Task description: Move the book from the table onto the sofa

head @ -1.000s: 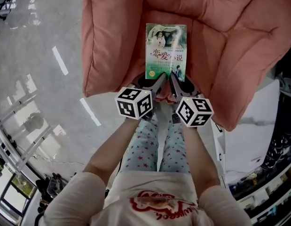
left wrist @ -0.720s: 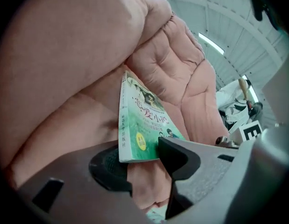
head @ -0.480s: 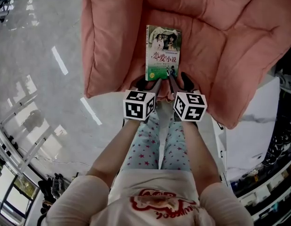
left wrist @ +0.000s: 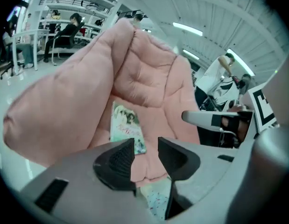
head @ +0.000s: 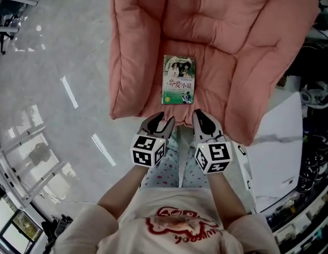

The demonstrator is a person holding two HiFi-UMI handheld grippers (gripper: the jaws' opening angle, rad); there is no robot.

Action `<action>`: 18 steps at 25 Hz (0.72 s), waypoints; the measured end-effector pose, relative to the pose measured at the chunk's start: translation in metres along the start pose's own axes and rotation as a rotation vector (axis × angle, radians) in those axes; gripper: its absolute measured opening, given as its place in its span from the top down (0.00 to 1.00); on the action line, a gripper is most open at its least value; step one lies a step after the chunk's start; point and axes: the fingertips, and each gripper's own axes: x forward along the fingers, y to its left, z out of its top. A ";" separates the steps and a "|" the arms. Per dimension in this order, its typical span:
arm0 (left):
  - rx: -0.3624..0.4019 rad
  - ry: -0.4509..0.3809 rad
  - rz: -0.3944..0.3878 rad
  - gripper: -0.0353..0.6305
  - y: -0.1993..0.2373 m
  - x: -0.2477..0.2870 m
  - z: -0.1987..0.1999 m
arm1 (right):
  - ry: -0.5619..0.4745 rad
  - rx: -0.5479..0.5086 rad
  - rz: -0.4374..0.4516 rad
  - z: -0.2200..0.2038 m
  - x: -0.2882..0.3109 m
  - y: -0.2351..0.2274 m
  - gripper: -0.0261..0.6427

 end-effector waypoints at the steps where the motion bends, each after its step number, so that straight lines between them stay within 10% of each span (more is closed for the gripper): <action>1: 0.022 -0.043 -0.033 0.71 -0.015 -0.014 0.021 | -0.039 0.001 0.017 0.020 -0.014 0.011 0.93; 8: 0.199 -0.352 -0.187 0.94 -0.106 -0.115 0.166 | -0.303 -0.026 0.086 0.158 -0.105 0.072 0.96; 18: 0.332 -0.497 -0.325 0.94 -0.199 -0.208 0.203 | -0.490 -0.113 0.062 0.216 -0.209 0.113 0.96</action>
